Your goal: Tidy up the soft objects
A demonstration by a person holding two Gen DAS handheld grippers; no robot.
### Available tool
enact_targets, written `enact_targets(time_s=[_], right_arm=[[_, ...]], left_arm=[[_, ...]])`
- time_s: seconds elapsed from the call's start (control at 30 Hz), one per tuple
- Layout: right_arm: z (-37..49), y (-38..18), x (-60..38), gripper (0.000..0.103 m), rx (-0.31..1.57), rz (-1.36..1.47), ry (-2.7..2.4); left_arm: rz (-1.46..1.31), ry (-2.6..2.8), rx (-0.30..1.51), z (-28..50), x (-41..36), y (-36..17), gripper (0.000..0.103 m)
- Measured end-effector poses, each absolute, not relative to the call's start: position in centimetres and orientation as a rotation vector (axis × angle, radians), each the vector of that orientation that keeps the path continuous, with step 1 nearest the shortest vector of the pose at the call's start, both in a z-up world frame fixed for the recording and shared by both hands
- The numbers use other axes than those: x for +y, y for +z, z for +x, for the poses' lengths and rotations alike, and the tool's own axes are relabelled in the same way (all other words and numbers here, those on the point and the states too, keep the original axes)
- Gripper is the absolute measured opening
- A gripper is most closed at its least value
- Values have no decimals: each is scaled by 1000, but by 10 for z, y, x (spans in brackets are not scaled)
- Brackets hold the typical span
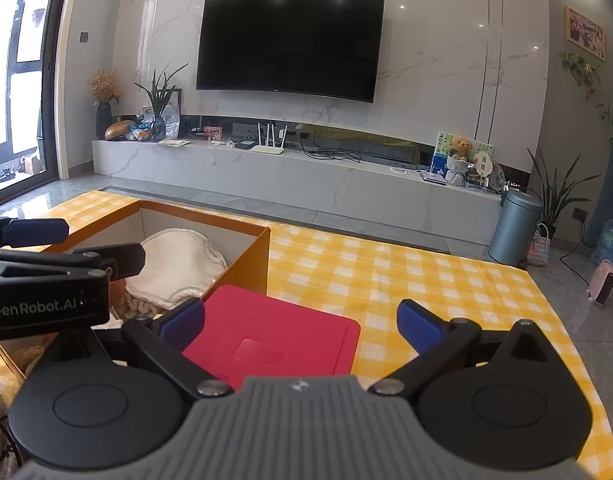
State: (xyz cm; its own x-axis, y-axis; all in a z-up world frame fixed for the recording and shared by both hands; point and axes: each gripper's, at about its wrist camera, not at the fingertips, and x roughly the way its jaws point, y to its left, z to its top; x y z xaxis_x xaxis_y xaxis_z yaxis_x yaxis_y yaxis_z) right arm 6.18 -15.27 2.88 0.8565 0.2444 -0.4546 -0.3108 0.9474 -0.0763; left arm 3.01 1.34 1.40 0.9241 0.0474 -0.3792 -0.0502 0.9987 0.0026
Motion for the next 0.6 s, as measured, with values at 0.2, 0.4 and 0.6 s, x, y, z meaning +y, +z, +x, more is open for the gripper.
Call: enact_targets(time_s=[0.2,0.4,0.6], right_arm=[[59,28,-153,100,454,-149,294],[60,30,-157,100,451,-126,303],[57,34,-159,100,429,-122,294]], left_arm=[[-6,51,386,30,14,14,96],[8,70,371,28,12,17,96],[-5,75,352,26,11,20,96]])
